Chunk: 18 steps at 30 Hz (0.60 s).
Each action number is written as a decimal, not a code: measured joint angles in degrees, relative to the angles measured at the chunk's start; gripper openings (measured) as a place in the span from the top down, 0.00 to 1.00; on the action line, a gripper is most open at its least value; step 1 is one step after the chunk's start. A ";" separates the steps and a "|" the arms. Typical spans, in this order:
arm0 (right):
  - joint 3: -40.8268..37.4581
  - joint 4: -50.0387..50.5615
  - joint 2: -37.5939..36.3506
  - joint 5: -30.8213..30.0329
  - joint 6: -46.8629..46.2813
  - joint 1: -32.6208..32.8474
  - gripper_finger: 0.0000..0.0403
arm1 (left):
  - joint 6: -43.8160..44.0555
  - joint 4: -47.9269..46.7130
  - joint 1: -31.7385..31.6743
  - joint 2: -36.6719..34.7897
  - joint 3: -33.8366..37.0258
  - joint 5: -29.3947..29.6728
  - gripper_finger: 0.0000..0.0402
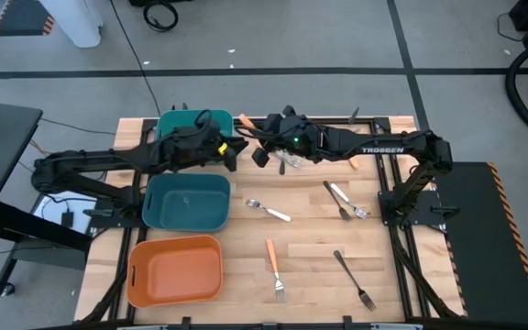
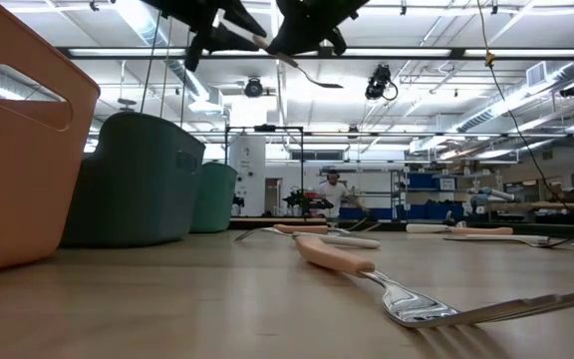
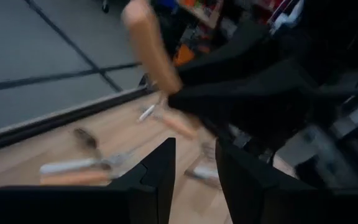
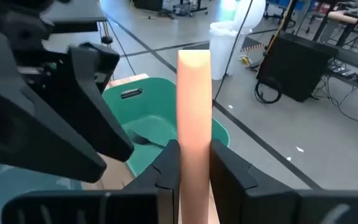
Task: Sort silverware by color (type)
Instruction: Put the light orange fork into the blue bin
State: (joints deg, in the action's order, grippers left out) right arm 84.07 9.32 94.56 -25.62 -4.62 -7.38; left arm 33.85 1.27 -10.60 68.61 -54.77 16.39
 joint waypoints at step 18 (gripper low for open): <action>-0.02 0.77 0.00 4.42 -1.79 2.34 0.84 | -0.02 6.23 -4.73 0.01 0.03 0.13 0.69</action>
State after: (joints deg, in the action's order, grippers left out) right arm 84.05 10.08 94.56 -21.20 -6.41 -5.04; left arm 33.82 7.50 -15.33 68.62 -54.74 16.51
